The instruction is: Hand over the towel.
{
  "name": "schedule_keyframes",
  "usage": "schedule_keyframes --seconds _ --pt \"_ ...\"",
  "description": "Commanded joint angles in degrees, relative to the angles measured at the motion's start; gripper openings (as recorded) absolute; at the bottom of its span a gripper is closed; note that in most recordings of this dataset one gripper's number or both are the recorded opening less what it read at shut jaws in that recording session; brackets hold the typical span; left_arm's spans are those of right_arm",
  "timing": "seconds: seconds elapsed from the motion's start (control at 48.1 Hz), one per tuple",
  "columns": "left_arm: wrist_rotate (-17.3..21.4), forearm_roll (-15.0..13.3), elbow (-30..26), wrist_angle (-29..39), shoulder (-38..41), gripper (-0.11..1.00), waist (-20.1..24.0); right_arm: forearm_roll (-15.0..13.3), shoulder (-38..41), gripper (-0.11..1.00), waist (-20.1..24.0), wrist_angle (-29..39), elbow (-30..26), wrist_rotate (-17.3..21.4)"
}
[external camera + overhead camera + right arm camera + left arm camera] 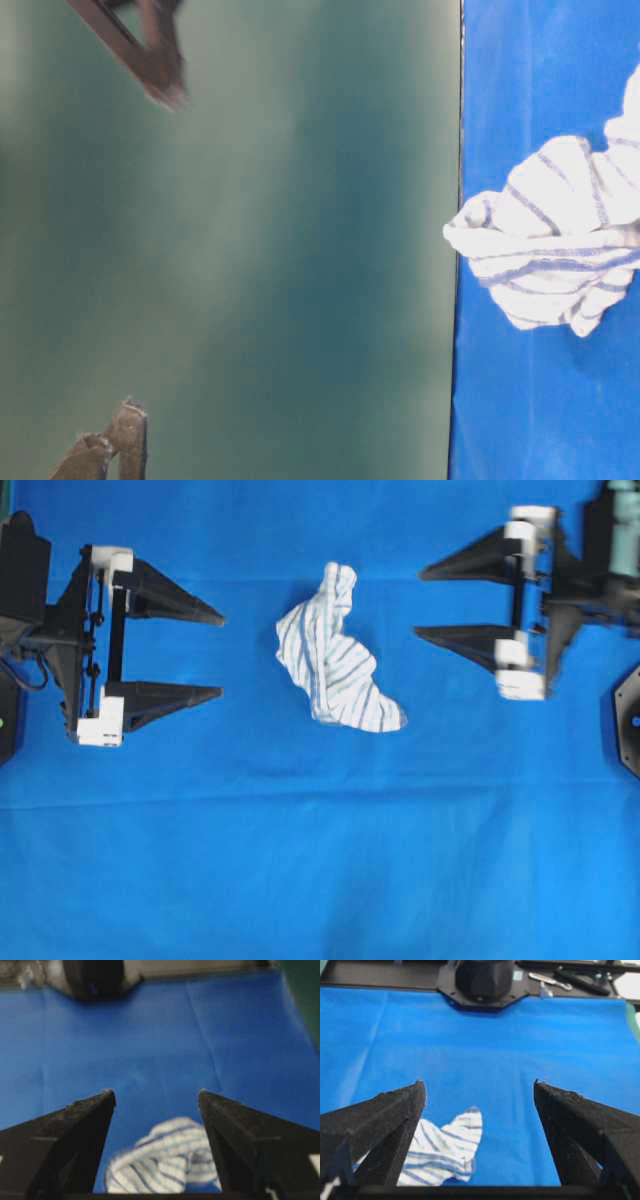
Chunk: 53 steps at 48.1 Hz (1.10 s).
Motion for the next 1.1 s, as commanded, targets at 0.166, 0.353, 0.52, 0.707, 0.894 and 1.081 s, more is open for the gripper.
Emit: schedule_keyframes --seconds 0.166,0.353,0.52,0.707,0.894,1.081 --pt "0.7 0.0 -0.2 -1.8 -0.4 0.92 0.1 0.0 -5.4 0.71 0.2 -3.3 3.7 0.0" --pt "0.8 0.0 -0.1 -2.7 -0.4 0.92 0.1 0.0 -3.7 0.71 0.2 -3.6 3.5 0.1" --pt "0.7 0.0 0.1 -2.4 -1.1 0.92 0.1 0.0 -3.3 0.71 0.2 -3.3 3.4 0.1" --pt "0.9 0.0 3.0 -0.8 -8.4 0.92 0.1 0.0 -8.8 0.70 0.2 0.9 4.0 0.0" --pt "0.9 0.0 7.3 3.1 -17.1 0.92 0.1 0.1 -18.7 0.70 0.2 6.7 6.6 0.4" --pt "0.9 0.0 12.9 6.6 -25.3 0.92 0.1 0.7 -29.9 0.69 0.2 9.1 12.8 0.9"
